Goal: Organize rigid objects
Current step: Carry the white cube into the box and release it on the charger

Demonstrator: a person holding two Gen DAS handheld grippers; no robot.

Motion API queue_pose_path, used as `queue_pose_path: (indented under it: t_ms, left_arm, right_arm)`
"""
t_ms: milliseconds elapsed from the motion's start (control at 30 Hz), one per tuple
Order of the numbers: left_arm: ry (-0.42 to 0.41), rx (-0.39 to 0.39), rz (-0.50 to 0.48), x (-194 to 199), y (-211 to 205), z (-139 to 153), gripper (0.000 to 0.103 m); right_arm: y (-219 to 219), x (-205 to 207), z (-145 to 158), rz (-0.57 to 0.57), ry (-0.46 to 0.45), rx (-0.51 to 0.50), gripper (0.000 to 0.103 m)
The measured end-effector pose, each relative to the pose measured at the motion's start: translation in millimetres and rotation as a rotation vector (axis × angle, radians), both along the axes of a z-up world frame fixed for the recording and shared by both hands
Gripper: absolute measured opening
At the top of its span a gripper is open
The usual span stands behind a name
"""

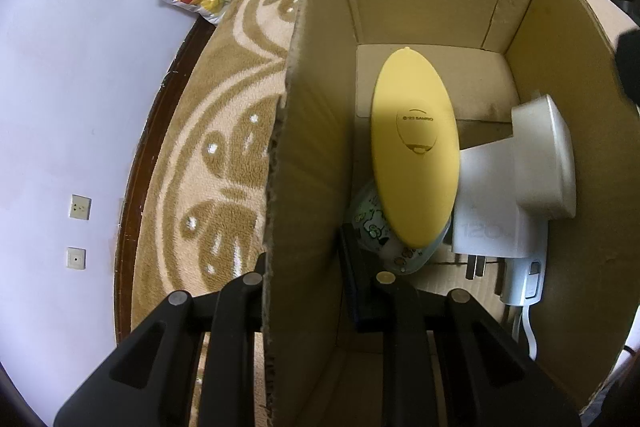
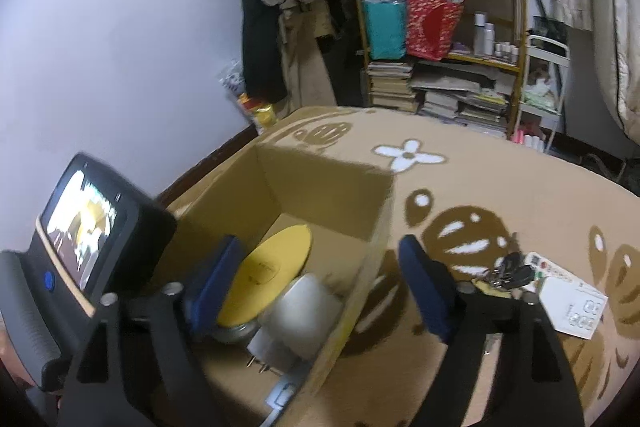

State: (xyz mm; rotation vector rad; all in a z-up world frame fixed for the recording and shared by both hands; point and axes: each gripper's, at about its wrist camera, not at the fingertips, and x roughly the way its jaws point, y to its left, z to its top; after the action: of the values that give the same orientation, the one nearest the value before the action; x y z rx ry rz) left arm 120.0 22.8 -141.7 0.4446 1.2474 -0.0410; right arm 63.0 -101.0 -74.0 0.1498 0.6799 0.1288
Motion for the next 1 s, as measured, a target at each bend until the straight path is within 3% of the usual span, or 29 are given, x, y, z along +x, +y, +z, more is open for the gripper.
queue_pose_path:
  t_ms: [200, 400, 567, 933, 1000]
  left_arm:
    - [0.000, 0.001, -0.001, -0.3, -0.5, -0.9, 0.021]
    - [0.002, -0.002, 0.001, -0.2, -0.6, -0.9, 0.021]
    - [0.002, 0.001, 0.000, 0.0, -0.7, -0.5, 0.021]
    - [0.001, 0.000, 0.000, 0.0, -0.8, -0.5, 0.021]
    - [0.001, 0.000, 0.000, 0.1, -0.9, -0.5, 0.021]
  right_arm:
    - [-28.0, 0.6, 7.5, -0.095, -0.020, 0.004, 0.103]
    - [-62.4, 3.4, -2.1, -0.217, 0.000, -0.013, 0.103]
    - [-89.5, 3.3, -29.2, -0.297, 0.045, 0.004, 0.103]
    - [-108.6, 11.1, -64.0, -0.344, 0.110, 0.038, 0.103]
    - [-110.3, 12.5, -68.3, -0.348, 0.127, 0.036, 0.096]
